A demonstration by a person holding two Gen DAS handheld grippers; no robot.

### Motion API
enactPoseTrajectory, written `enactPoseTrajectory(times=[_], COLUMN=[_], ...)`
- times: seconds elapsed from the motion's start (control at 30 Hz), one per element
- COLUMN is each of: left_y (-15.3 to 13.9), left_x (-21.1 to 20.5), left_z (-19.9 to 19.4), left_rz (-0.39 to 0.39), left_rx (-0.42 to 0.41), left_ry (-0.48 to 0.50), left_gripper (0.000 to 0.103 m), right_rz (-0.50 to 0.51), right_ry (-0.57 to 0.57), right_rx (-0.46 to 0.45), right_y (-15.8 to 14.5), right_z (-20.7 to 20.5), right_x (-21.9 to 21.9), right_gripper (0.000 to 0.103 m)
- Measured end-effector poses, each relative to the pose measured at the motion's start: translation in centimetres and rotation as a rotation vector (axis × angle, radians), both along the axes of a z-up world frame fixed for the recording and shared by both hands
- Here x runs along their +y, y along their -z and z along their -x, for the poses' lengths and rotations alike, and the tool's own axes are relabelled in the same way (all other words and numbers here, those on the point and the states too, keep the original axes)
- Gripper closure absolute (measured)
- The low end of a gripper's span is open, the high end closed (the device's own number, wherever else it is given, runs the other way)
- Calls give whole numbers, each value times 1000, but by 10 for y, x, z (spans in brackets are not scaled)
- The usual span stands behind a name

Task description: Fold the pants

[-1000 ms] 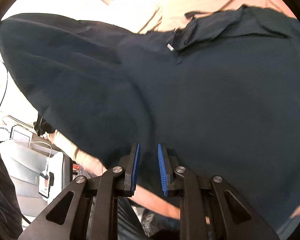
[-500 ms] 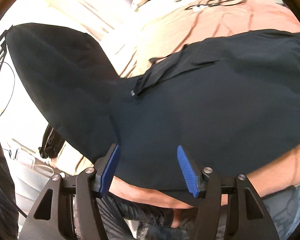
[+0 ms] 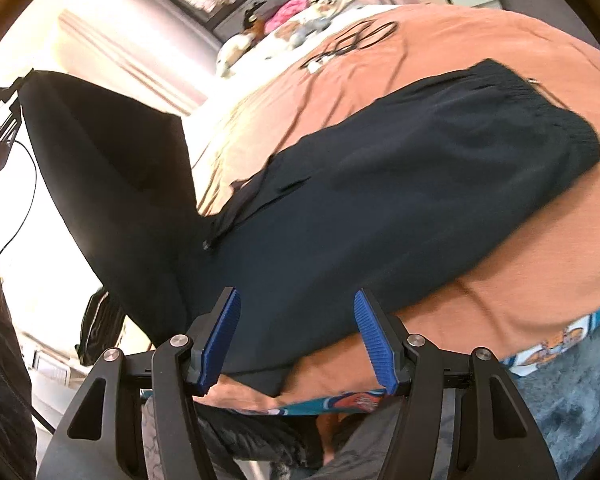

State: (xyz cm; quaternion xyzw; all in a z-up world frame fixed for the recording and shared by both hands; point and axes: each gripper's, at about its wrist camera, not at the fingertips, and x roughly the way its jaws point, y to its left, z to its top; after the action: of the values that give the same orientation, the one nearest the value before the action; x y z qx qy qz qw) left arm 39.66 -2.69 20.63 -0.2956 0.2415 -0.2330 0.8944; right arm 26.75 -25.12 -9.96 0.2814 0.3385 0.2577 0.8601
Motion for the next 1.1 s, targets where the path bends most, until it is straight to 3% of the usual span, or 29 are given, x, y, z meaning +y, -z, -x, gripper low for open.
enactPoseTrajectory(times=[0.3, 0.53, 0.8, 1.1], left_y=[25, 73, 129, 166], left_x=[-75, -130, -193, -258], left_z=[-33, -52, -56, -48], left_rz=[-12, -5, -7, -30], left_rx=[65, 154, 250, 315], left_ry=[101, 188, 291, 402], left_gripper=[95, 95, 95, 95], right_rz=[-40, -54, -55, -61], right_ry=[110, 170, 220, 282], right_rx=[31, 53, 72, 92], right_y=[15, 21, 22, 20], right_z=[17, 32, 59, 79], right_x=[-41, -52, -66, -82], right_gripper=[45, 45, 45, 45])
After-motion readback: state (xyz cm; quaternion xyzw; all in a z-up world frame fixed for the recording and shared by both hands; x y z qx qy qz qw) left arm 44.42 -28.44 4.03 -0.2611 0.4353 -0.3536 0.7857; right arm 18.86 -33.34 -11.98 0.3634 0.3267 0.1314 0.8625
